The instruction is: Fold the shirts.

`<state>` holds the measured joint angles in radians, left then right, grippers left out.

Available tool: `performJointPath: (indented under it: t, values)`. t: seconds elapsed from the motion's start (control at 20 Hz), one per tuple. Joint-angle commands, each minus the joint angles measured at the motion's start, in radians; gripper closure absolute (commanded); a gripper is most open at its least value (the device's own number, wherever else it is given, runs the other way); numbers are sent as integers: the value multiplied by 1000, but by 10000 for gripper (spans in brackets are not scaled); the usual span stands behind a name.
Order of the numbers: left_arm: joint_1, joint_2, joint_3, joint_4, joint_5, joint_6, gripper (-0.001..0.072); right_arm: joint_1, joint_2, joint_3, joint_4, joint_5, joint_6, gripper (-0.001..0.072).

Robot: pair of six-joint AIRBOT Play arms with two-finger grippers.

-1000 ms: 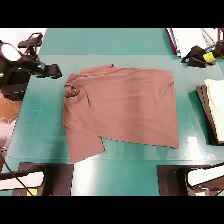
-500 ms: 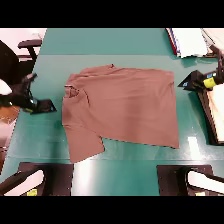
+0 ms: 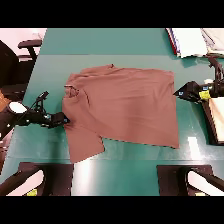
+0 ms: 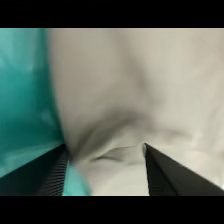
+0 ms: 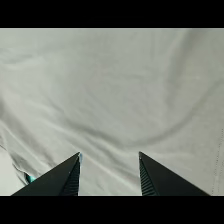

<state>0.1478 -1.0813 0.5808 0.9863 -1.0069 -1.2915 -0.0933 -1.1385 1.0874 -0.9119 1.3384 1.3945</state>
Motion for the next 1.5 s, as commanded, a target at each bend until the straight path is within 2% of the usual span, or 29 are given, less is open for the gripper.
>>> performJointPath:
  t: [0.0, 0.05, 0.1, 0.3, 0.4, 0.45, 0.5, 0.7, 0.85, 1.0, 1.05, 1.1, 1.15, 1.25, 1.35, 1.45]
  values:
    - [-42, 0, -20, -30, 10, 8, 386, -18, 20, -16, -3, 13, -2, 304]
    - [-39, 0, -11, -27, -11, 9, 628, -37, 19, -16, -9, 39, -8, 304]
    - [-39, 2, 5, -26, -33, 9, 680, -62, 19, -17, -21, 63, -11, 304]
    - [-39, 55, 105, -24, -86, 10, 680, -178, 26, -51, -252, 184, -3, 304]
    - [-39, 83, 141, -25, -87, 10, 680, -260, 44, -152, -305, 205, -4, 298]
    - [-39, 90, 150, -25, -87, 10, 680, -310, 51, -220, -317, 201, -4, 221]
    - [-39, 90, 154, -26, -85, 10, 680, -352, 53, -285, -319, 195, -5, 190]
    - [-39, 90, 154, -26, -82, 10, 680, -427, 45, -507, -309, 106, -19, 207]
    - [-39, 90, 154, -26, -82, 10, 680, -356, 2, -573, -273, 69, -24, 268]
    - [-39, 90, 154, -27, -88, 10, 680, -245, -54, -583, -182, 37, -35, 270]
    - [-39, 90, 154, -28, -101, 10, 680, -203, -61, -581, -179, 25, -35, 316]
    - [-39, 91, 154, -28, -119, 10, 680, -161, -56, -581, -179, 8, -35, 425]
    - [-39, 97, 154, -28, -131, 10, 680, -129, -42, -580, -178, -7, -35, 503]
    - [-39, 144, 157, -27, -121, 9, 681, -83, 20, -555, -181, -20, -35, 627]
    - [-39, 217, 205, -24, -121, 3, 681, -71, 103, -467, -179, 3, -34, 702]
    - [-39, 279, 319, -24, -143, -20, 680, -72, 186, -315, -179, 34, -34, 699]
